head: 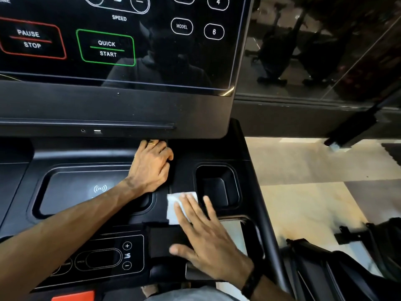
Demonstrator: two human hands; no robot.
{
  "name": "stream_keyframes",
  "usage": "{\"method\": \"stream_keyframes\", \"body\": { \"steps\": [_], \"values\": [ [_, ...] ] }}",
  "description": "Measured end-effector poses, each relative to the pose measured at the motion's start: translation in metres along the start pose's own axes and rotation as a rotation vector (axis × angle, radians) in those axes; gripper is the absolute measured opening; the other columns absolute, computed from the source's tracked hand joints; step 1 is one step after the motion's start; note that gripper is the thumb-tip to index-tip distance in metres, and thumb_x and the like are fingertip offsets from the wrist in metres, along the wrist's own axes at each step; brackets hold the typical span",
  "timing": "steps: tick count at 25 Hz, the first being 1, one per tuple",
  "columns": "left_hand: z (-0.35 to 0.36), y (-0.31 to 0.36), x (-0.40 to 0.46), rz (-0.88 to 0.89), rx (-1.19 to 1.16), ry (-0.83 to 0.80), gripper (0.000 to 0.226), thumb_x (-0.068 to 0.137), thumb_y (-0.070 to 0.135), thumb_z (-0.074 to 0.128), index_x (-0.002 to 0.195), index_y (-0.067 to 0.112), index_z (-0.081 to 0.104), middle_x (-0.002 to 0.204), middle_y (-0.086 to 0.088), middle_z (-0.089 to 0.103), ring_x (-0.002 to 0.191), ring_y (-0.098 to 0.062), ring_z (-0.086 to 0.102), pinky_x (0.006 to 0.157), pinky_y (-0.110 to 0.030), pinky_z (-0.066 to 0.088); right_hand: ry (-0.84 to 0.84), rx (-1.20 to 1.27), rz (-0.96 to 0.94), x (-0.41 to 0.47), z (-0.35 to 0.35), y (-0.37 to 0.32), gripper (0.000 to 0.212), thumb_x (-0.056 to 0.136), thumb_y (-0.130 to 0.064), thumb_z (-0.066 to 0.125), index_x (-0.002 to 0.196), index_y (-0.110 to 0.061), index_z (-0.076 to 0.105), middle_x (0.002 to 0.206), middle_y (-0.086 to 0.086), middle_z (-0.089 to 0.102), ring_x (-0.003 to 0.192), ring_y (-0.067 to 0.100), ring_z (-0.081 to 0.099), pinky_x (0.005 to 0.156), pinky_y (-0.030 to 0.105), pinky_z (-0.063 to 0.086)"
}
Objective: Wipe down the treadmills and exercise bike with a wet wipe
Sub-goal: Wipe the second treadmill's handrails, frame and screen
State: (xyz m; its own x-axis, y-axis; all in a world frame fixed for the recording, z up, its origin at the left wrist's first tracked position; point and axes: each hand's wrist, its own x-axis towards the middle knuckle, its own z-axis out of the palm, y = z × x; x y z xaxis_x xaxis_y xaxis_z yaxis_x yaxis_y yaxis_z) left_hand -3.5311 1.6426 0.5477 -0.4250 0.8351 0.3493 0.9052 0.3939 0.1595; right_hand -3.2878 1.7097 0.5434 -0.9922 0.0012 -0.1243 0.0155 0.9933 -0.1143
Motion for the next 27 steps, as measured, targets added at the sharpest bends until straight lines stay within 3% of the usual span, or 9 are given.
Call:
{"method": "stream_keyframes", "body": {
  "steps": [6,8,10,12,17,20,23,25,27],
  "values": [
    [0.002,-0.001,0.001,0.093,-0.036,-0.007,0.025,0.075,0.022,0.040,0.080,0.012,0.063,0.081,-0.005,0.059,0.084,-0.028,0.052,0.076,-0.039,0.031,-0.085,0.146,0.428,0.000,-0.015,0.025,0.102,0.092,-0.077,-0.004,0.153,-0.005,0.034,0.153,0.015,0.045,0.147,0.024,0.033,0.122,0.041,-0.015],
    [0.000,0.001,0.001,0.105,-0.044,-0.006,0.026,0.075,0.022,0.040,0.080,0.012,0.063,0.080,-0.006,0.059,0.083,-0.029,0.052,0.075,-0.040,0.031,-0.130,0.490,0.626,0.041,-0.035,0.014,0.093,0.095,-0.075,0.012,0.136,-0.002,0.052,0.130,0.018,0.062,0.136,0.028,0.046,0.124,0.037,0.002],
    [-0.001,0.000,0.001,0.106,-0.030,-0.015,0.026,0.075,0.023,0.040,0.080,0.011,0.062,0.080,-0.006,0.058,0.082,-0.031,0.053,0.074,-0.040,0.031,-0.135,0.996,0.698,0.061,-0.046,0.018,0.083,0.097,-0.072,0.029,0.136,-0.003,0.053,0.140,0.017,0.056,0.137,0.030,0.046,0.113,0.033,0.028],
    [-0.003,-0.001,0.001,0.100,-0.019,-0.033,0.026,0.076,0.024,0.040,0.081,0.012,0.062,0.080,-0.006,0.058,0.083,-0.031,0.054,0.074,-0.041,0.031,-0.044,1.382,0.804,0.083,-0.046,0.028,0.078,0.097,-0.068,0.038,0.144,-0.006,0.047,0.146,0.010,0.050,0.136,0.025,0.046,0.104,0.029,0.035],
    [-0.002,0.000,0.001,0.093,-0.001,-0.052,0.025,0.076,0.026,0.039,0.080,0.014,0.061,0.082,-0.005,0.058,0.084,-0.030,0.055,0.075,-0.040,0.030,-0.036,1.226,0.930,0.078,-0.041,0.032,0.058,0.092,-0.067,0.053,0.106,-0.012,0.063,0.111,0.001,0.065,0.105,0.021,0.058,0.093,0.038,0.046],
    [-0.002,0.000,0.002,0.097,-0.015,-0.080,0.025,0.075,0.026,0.039,0.079,0.015,0.061,0.082,-0.005,0.058,0.084,-0.030,0.056,0.076,-0.040,0.030,0.118,1.577,1.014,0.094,-0.048,0.047,0.078,0.083,-0.075,0.058,0.115,-0.004,0.063,0.119,0.009,0.066,0.107,0.028,0.062,0.094,0.039,0.047],
    [-0.002,-0.001,0.002,0.092,-0.001,-0.077,0.024,0.075,0.026,0.040,0.079,0.015,0.061,0.082,-0.005,0.058,0.084,-0.030,0.055,0.075,-0.039,0.030,0.060,1.447,0.940,0.098,-0.053,0.041,0.109,0.064,-0.099,0.042,0.126,-0.011,0.062,0.107,-0.001,0.059,0.109,0.024,0.059,0.090,0.035,0.049],
    [-0.002,0.000,0.002,0.087,-0.002,-0.075,0.023,0.075,0.026,0.040,0.079,0.016,0.060,0.082,-0.004,0.058,0.083,-0.029,0.055,0.075,-0.039,0.029,-0.075,1.215,0.885,0.080,-0.047,0.037,0.070,0.090,-0.081,0.030,0.109,-0.021,0.062,0.098,-0.011,0.047,0.106,0.013,0.050,0.098,0.030,0.042],
    [-0.002,0.000,0.003,0.097,-0.013,-0.065,0.022,0.075,0.026,0.040,0.078,0.016,0.060,0.082,-0.003,0.058,0.083,-0.028,0.054,0.075,-0.039,0.029,-0.097,1.232,0.870,0.075,-0.046,0.038,0.052,0.094,-0.075,0.029,0.075,-0.030,0.047,0.078,-0.011,0.042,0.071,0.002,0.052,0.072,0.017,0.045]
  ]
}}
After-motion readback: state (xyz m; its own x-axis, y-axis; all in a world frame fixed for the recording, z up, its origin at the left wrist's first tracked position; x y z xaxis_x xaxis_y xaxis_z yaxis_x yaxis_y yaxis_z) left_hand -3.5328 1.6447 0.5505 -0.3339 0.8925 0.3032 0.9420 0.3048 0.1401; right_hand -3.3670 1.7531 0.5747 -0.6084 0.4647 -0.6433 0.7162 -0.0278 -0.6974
